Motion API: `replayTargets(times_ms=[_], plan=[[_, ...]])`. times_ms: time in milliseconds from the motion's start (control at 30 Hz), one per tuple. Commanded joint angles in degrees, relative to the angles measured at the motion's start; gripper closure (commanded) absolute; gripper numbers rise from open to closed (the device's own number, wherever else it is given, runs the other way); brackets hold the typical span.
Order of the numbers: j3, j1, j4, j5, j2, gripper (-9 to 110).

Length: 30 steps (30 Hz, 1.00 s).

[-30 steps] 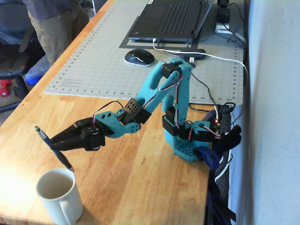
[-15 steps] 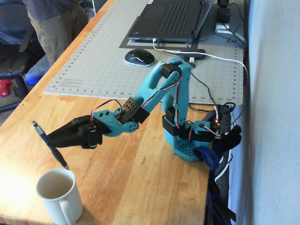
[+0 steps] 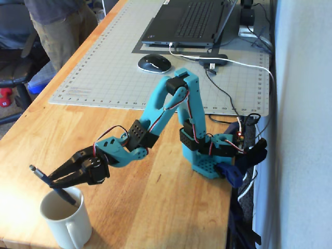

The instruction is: Grasp a pen and put it in a mug.

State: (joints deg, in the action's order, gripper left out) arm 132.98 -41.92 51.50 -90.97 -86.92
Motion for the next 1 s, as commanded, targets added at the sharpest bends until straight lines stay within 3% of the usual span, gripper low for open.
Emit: replayTargets(times_ms=[0, 267, 533, 733, 967], plan=[[2.02, -0.53, 1.85, -0.53, -3.08, 101], [12.74, 0.70, 1.85, 0.35, -13.97, 90], [23.99, 6.68, 1.85, 2.29, -27.95, 90], [30.50, 18.11, -5.54, 22.32, -39.55, 90], [27.69, 32.52, -39.20, 52.56, -57.39, 90]])
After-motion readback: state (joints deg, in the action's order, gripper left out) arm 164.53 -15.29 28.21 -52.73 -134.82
